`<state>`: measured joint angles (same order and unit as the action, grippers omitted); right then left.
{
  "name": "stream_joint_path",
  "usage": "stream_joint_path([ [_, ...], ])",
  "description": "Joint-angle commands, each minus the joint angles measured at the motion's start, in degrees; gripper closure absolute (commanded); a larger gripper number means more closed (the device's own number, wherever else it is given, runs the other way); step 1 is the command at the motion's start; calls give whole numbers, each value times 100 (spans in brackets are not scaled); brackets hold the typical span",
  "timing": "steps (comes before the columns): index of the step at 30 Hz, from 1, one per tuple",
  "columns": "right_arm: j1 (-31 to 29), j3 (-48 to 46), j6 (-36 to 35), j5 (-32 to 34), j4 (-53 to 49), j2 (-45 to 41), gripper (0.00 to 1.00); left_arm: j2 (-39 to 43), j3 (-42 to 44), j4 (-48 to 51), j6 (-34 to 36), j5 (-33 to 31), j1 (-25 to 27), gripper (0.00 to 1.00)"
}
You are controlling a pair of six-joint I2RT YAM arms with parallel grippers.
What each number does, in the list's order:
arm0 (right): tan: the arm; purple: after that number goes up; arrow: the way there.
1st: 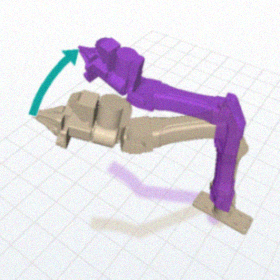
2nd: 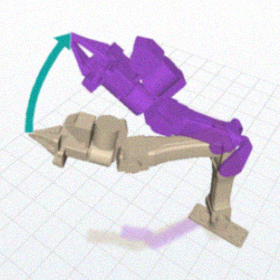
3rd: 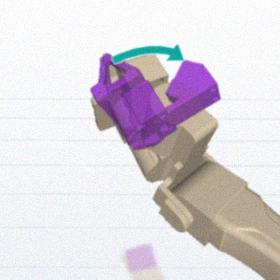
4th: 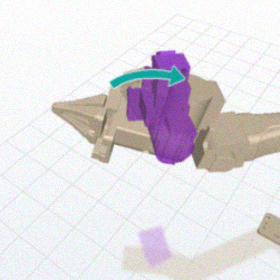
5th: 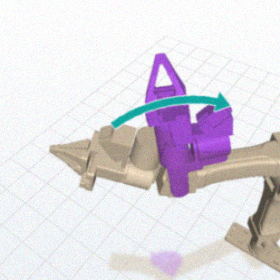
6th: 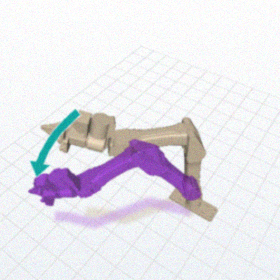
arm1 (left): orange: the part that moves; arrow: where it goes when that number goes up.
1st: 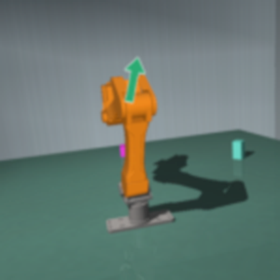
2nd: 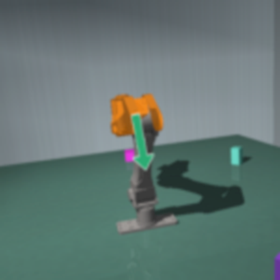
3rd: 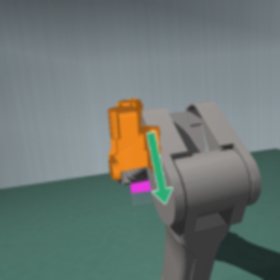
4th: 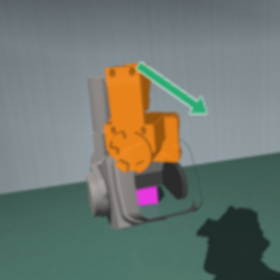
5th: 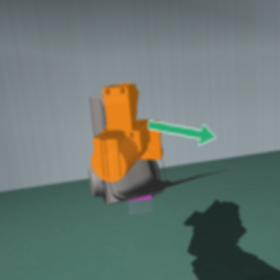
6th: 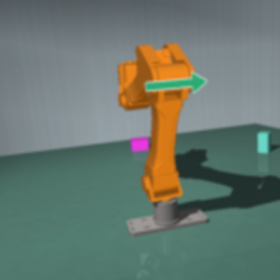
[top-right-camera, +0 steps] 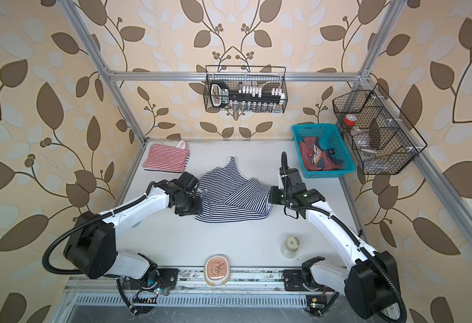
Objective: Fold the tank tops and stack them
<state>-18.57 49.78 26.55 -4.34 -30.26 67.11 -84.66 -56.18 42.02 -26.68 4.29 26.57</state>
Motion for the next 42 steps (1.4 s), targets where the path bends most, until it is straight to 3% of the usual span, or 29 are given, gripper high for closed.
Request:
stream_joint_path([
  [1,65,-104,-72,-41,-23,-126,100,-322,-731,-54,-35,-450,-20,47],
  [11,123,-197,-68,-161,45,-180,100,-2020,-2511,776,547,-1092,-20,49],
  [19,203,-197,-123,-233,56,-171,100,-2603,-2747,922,801,-1055,-25,55],
  [21,236,-205,-132,-247,55,-167,100,-2671,-2783,939,796,-1149,-24,62],
  [23,256,-205,-143,-256,64,-166,100,-2683,-2801,939,760,-1297,-20,80],
  [25,266,-204,-153,-266,65,-168,100,-2602,-2845,948,696,-1432,-21,93],
  [27,289,-192,-167,-277,66,-187,100,-2395,-2860,953,638,-1623,-20,100],
  [36,549,-188,-287,-255,-49,-446,100,-715,-2727,1326,381,-2556,-89,100],
  [42,816,-203,-386,-298,-95,-605,100,525,-1964,1256,65,-2593,-261,100],
])
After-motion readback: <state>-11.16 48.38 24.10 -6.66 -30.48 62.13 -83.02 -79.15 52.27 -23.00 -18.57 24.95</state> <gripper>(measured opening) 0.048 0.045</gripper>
